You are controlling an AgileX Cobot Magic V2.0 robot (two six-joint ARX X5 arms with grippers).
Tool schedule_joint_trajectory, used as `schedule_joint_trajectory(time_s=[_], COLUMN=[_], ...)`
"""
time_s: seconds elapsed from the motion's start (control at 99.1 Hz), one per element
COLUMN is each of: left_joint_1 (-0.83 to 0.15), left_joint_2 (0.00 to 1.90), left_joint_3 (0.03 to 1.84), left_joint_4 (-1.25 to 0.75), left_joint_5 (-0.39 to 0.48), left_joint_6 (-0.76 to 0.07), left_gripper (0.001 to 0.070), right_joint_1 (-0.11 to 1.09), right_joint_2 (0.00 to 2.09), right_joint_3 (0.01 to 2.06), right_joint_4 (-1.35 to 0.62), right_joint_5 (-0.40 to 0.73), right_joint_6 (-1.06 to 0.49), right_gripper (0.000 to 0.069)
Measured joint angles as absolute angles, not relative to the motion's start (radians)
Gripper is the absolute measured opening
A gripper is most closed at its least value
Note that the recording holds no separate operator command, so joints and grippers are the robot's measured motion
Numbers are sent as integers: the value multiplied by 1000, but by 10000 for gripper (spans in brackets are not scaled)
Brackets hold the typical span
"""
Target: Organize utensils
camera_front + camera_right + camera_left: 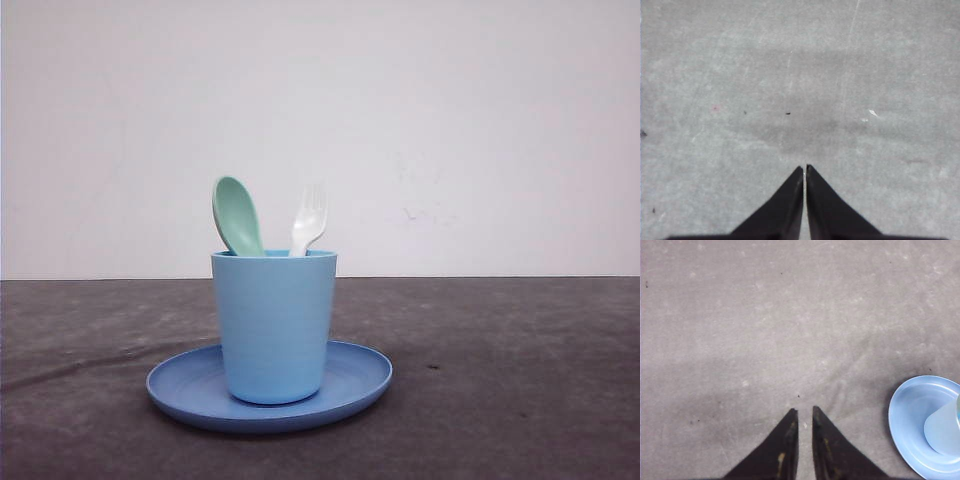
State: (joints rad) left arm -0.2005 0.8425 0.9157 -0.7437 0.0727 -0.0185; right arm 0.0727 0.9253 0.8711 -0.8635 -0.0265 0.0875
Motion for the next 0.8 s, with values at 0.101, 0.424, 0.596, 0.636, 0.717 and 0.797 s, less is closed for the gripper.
schedule_joint_trajectory(time_s=[0.101, 0.424, 0.596, 0.636, 0.717, 0.797], left_joint_1=[-200, -94, -50, -48, -48, -48], left_joint_2=[842, 624, 402, 351, 264, 196], left_joint_3=[916, 705, 449, 391, 284, 188], left_joint_4=[-744, -501, -321, -291, -245, -214], left_joint_5=[73, 48, 47, 48, 44, 28], left_joint_6=[-19, 25, -14, -22, -35, -47], left_gripper=[25, 25, 25, 25, 25, 25], right_joint_1=[73, 73, 73, 73, 73, 73], right_joint_2=[925, 925, 925, 925, 925, 925], right_joint_3=[871, 871, 871, 871, 871, 871], right_joint_4=[-863, -863, -863, -863, -863, -863], right_joint_5=[-27, -27, -26, -26, -26, -27], right_joint_6=[88, 91, 91, 91, 91, 91], right_gripper=[9, 9, 9, 9, 9, 9])
